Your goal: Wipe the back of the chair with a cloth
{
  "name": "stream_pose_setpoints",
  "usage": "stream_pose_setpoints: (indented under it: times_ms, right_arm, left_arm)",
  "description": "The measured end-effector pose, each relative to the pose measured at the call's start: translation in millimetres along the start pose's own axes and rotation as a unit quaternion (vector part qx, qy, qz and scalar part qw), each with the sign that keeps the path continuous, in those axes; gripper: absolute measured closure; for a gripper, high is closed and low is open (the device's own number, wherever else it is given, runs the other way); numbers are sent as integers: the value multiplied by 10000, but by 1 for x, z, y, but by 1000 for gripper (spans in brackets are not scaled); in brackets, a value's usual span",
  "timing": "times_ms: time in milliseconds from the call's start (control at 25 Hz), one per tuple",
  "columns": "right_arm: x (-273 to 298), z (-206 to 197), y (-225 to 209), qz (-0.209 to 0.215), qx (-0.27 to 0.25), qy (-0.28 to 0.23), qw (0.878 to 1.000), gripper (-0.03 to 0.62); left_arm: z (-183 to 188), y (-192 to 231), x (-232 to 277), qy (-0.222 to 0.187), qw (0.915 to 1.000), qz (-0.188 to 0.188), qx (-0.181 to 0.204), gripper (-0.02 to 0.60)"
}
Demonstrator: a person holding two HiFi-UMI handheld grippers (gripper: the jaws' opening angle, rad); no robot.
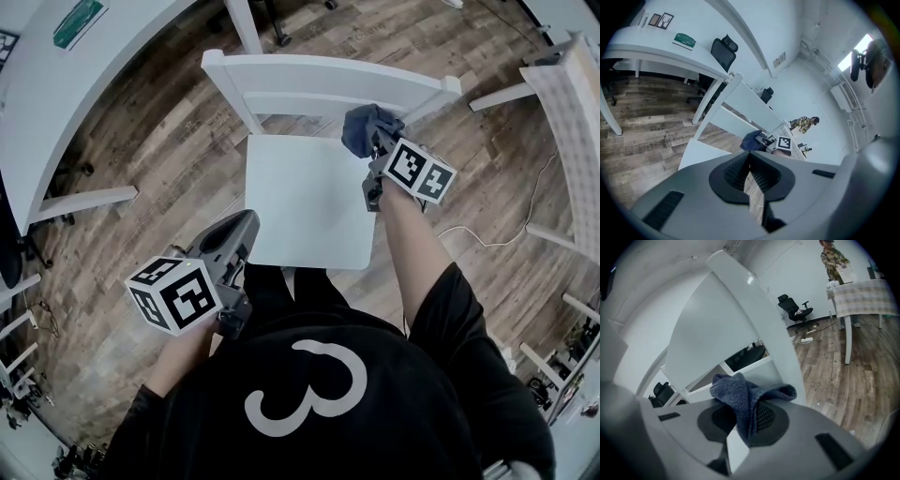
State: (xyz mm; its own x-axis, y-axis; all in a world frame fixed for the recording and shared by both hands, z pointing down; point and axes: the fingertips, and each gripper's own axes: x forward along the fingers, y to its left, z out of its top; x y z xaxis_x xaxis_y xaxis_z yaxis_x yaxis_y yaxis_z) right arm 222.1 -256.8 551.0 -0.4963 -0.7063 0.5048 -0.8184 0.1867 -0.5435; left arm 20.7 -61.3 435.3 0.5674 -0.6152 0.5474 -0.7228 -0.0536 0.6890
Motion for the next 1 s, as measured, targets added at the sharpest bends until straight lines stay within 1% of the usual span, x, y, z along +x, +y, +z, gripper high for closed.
stream_pose_setpoints:
  times_ms: [240, 440, 600, 680, 800, 1000]
  right_arm:
    - [-18, 13, -34, -103, 215, -200, 9995, 545]
    - [-22, 15, -38, 4, 314, -275, 9991, 545]
    - [-22, 13, -38, 59, 267, -272, 9993, 545]
    - [-27, 13, -35, 177, 222, -261, 9993, 545]
    - [-46, 15, -23, 459, -71, -264, 9986, 545]
    - [-105, 14, 31, 1145, -617, -279, 9911, 545]
  left_arm:
    - [-14, -17, 13, 37, 10000, 25, 24, 568]
    - [-21, -26, 10, 41, 9999, 118, 100, 568]
    - [-26, -23, 5, -12, 9997, 212, 91, 568]
    - [-30, -21, 3, 0, 9997, 238, 80, 568]
    - [-30, -26, -1, 0, 9996, 210, 162, 568]
    - [-23, -43, -15, -136, 9992, 12, 383, 568]
